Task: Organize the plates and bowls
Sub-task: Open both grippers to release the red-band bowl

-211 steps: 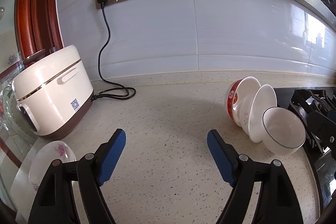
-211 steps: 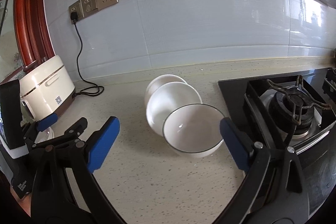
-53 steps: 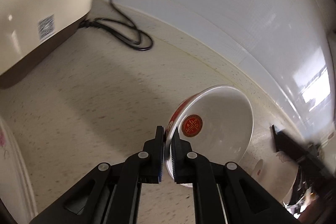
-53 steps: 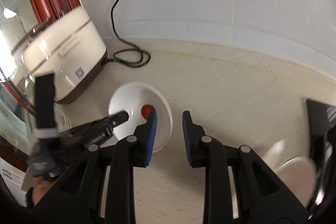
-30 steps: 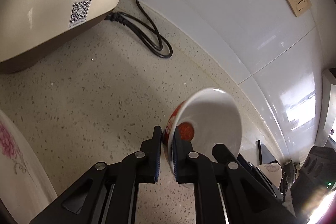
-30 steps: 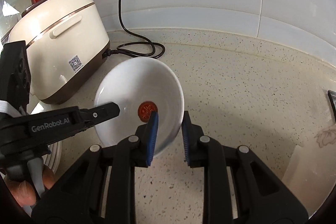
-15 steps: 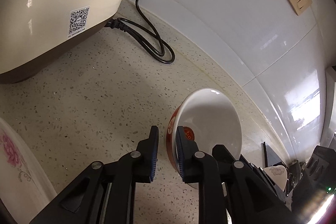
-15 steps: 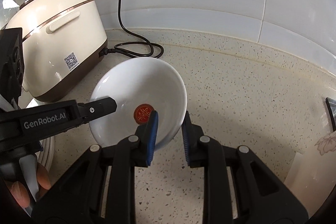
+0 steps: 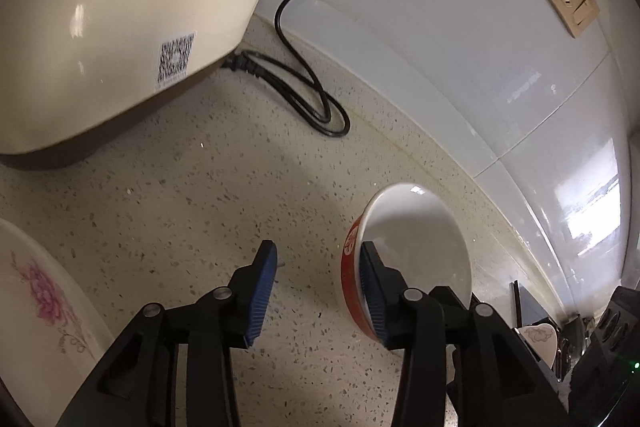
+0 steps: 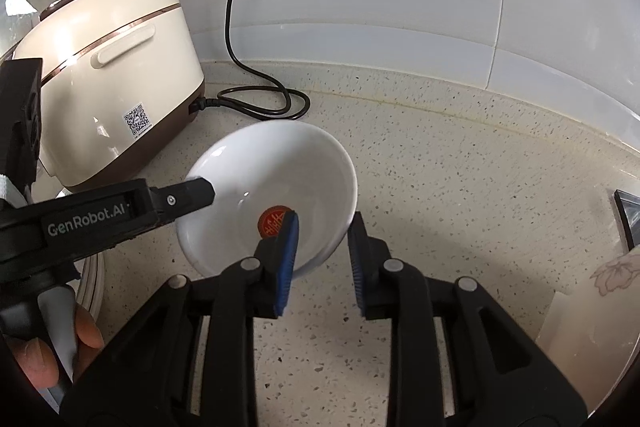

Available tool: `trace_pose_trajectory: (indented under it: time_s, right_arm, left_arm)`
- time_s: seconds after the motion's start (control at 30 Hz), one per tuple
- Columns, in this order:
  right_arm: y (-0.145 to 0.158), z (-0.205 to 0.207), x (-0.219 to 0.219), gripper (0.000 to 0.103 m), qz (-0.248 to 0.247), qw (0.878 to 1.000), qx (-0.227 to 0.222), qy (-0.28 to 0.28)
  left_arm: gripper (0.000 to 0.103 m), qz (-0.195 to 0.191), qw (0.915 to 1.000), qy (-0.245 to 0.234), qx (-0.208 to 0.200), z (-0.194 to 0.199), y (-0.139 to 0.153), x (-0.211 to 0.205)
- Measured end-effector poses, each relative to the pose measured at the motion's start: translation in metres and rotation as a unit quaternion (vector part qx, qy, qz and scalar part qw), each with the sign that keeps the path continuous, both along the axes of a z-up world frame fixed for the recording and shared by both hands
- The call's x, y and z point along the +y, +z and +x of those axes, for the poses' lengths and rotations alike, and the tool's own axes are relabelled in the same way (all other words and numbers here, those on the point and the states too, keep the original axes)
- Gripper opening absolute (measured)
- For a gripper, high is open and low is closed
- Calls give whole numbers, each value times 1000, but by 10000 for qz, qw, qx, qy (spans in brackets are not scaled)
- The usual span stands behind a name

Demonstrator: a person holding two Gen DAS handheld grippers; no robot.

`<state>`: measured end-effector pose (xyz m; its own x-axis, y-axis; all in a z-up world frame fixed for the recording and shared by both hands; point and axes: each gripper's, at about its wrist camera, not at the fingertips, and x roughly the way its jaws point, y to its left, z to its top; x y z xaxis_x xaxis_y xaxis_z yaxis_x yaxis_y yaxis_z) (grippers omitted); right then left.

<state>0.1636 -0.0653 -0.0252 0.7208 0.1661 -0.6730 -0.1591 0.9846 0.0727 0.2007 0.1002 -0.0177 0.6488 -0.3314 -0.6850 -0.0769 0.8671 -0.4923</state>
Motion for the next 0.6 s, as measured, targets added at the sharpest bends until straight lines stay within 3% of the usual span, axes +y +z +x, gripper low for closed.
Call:
trace_pose_trajectory:
  time_s: [0.2, 0.37, 0.43, 0.6]
  right_arm:
    - [6, -5, 0, 39, -17, 9999, -152, -61]
    - [6, -7, -1, 39, 9, 9999, -152, -57]
    - [11, -10, -2, 40, 14, 9997, -241, -93]
    - [36, -26, -9, 58, 67, 9975, -689, -168]
  left_arm:
    - [54, 313, 9980, 41, -543, -12, 17, -2]
    - [55, 338, 9977, -16, -587, -11, 17, -6]
    - [55, 350, 9962, 31, -799, -16, 24, -4]
    - [55, 627, 9865, 226, -1494, -35, 44, -6]
